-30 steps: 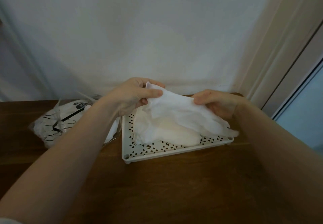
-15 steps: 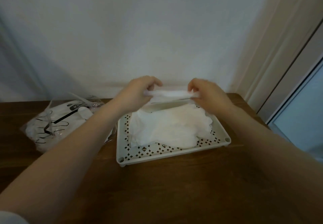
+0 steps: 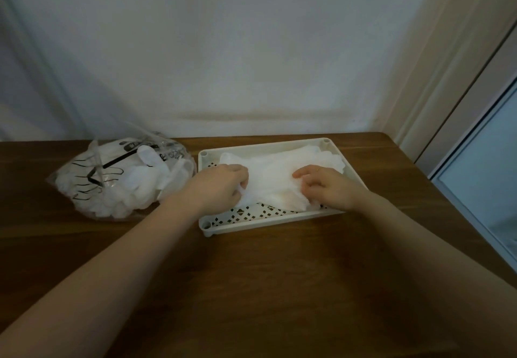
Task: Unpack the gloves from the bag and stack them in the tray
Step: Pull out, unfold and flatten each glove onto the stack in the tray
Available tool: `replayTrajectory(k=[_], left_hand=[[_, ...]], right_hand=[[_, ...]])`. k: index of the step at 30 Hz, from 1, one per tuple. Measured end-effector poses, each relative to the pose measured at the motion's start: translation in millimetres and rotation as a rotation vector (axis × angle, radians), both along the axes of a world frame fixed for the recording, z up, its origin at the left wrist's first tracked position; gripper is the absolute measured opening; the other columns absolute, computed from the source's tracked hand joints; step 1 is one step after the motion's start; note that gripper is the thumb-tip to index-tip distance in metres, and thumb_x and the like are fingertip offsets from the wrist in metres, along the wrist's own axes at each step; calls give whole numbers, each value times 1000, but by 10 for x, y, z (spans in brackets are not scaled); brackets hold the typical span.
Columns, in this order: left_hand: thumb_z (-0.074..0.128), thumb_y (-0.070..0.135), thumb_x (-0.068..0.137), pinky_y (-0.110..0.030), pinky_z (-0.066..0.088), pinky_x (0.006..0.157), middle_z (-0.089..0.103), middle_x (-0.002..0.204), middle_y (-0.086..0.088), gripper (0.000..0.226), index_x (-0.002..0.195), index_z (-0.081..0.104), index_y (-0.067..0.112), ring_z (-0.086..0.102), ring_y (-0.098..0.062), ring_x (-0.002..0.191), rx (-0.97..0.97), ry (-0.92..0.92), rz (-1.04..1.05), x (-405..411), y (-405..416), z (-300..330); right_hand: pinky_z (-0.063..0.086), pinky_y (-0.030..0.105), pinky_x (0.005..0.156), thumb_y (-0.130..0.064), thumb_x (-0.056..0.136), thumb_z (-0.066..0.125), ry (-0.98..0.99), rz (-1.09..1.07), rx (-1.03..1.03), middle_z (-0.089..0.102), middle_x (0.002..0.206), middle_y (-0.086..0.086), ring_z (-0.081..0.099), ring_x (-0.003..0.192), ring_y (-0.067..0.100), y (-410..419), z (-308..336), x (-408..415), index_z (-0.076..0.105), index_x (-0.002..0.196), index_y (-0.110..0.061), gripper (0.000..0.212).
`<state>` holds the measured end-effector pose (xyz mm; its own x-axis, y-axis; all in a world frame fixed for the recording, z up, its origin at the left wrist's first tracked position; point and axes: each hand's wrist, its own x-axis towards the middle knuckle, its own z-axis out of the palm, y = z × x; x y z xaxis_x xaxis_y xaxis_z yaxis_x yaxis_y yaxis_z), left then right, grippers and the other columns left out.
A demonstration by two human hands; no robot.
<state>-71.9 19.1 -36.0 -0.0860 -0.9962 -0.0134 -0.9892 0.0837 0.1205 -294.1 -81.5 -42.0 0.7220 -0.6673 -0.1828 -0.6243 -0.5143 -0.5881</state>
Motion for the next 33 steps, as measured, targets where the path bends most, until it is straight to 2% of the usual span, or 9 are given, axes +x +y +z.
replayTrajectory(k=[5, 9, 12, 14, 17, 21, 24, 27, 33], left_hand=[[41, 45, 94, -37, 42, 94, 39, 146, -1, 45, 77, 64, 11, 50, -16, 115, 56, 72, 72, -54, 23, -55], [40, 46, 95, -40, 44, 92, 48, 138, -5, 57, 62, 61, 5, 55, -18, 104, -36, 92, 157, -99, -18, -159], [50, 41, 92, -37, 33, 102, 39, 146, -2, 41, 62, 57, 14, 40, -22, 124, -46, 42, 198, -84, -37, -221], [52, 45, 90, -40, 20, 109, 30, 151, -1, 33, 72, 60, 18, 25, -23, 136, -13, -40, 218, -68, -46, -213], [48, 54, 88, -42, 13, 115, 37, 146, -6, 46, 110, 54, 14, 25, -23, 138, 5, -81, 251, -32, -48, -242], [38, 60, 90, -42, 16, 115, 39, 141, -10, 67, 134, 32, 10, 32, -26, 132, 42, -44, 324, 28, -12, -310], [32, 60, 91, -43, 7, 116, 10, 157, -9, 74, 145, 23, 10, 8, -27, 144, 43, -77, 288, 8, 22, -255], [42, 43, 95, -34, 26, 109, 24, 152, -1, 51, 137, 39, 15, 26, -20, 138, -231, 246, 296, -2, 131, -96], [40, 1, 86, -18, 33, 62, 54, 82, 3, 20, 86, 59, 8, 48, -11, 72, -827, 550, 347, 292, 424, 115]], right_hand=[[37, 24, 85, -49, 98, 32, -143, -373, 62, 58, 88, -3, 53, 82, 14, 18, -7, 57, 67, 110, -10, 55], [42, 26, 69, -57, 81, 60, 22, -373, -173, 47, 64, -1, 43, 57, 11, 79, -63, 240, 51, 66, -12, 47], [29, 47, 105, -51, 73, 71, 144, -200, -292, 49, 112, -3, 46, 107, 18, 91, -151, 272, 47, 101, -25, 45], [9, 53, 115, -44, 78, 68, 210, -74, -305, 17, 152, 4, 15, 141, 27, 17, -168, 215, 29, 136, -28, 72], [-11, 55, 113, -59, 87, 48, 459, 8, -363, -21, 157, 0, -22, 142, 28, -116, -212, 111, -4, 150, -30, 87], [-20, 57, 109, -89, 62, 21, 589, -9, -303, -22, 156, 2, -31, 139, 29, -125, -188, 88, -10, 149, -36, 106], [-20, 58, 106, -86, 60, 3, 558, -71, -380, -9, 159, 6, -23, 142, 30, 13, -5, 199, 14, 150, -32, 105], [5, 49, 115, -65, 90, 16, 181, -168, -511, 25, 154, 7, 14, 144, 25, 271, 174, 453, 50, 132, -22, 69], [42, 34, 101, -11, 97, 44, -217, 213, -571, 54, 132, 5, 49, 119, 19, 810, 279, 1251, 61, 118, -12, 27]])
